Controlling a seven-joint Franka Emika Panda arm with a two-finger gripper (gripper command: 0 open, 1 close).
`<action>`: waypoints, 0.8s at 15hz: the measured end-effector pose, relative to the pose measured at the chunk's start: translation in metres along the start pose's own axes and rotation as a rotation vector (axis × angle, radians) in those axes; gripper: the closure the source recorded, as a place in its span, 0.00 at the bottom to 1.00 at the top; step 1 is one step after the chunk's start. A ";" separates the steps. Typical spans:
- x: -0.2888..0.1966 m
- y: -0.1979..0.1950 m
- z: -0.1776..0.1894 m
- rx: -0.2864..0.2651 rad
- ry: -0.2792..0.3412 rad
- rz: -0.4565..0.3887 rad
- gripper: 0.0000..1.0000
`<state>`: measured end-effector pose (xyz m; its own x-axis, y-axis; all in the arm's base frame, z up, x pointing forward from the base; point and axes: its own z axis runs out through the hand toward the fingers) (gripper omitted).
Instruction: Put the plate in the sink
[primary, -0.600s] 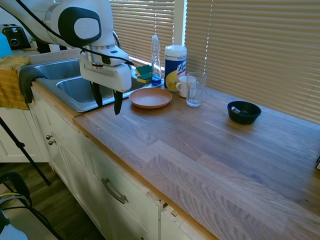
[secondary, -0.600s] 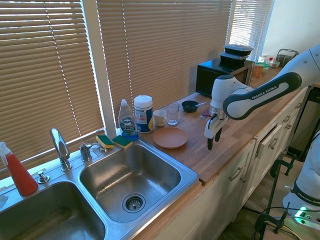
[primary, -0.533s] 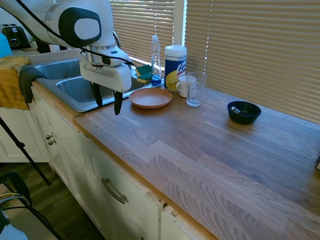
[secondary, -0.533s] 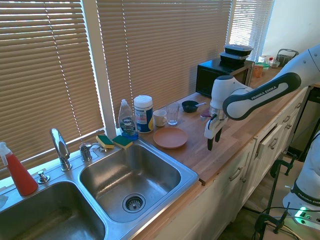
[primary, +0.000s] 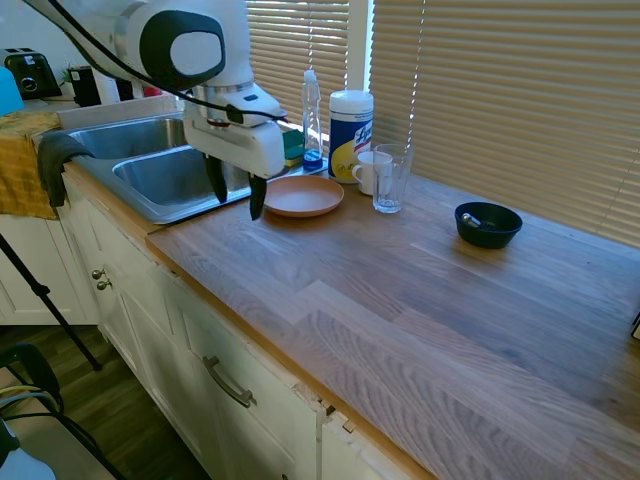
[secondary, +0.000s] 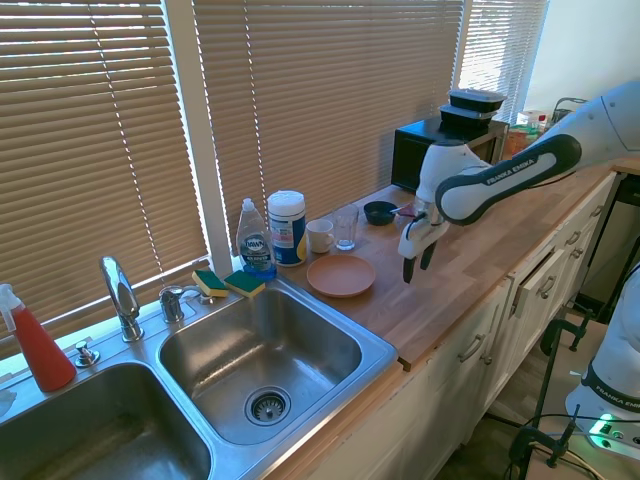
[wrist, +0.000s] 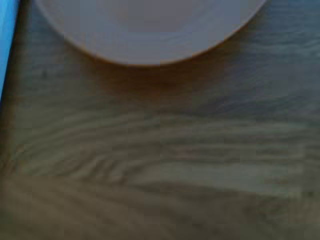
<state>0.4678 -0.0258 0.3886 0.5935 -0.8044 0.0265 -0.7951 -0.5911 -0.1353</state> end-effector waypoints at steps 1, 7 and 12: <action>0.016 -0.002 0.002 0.015 0.000 0.014 0.00; 0.097 -0.039 0.020 0.091 -0.041 0.096 0.00; 0.144 -0.065 0.045 0.136 -0.120 0.152 0.00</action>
<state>0.6102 -0.1004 0.3570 0.4854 -0.8659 -0.1211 -0.8571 -0.4440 -0.2611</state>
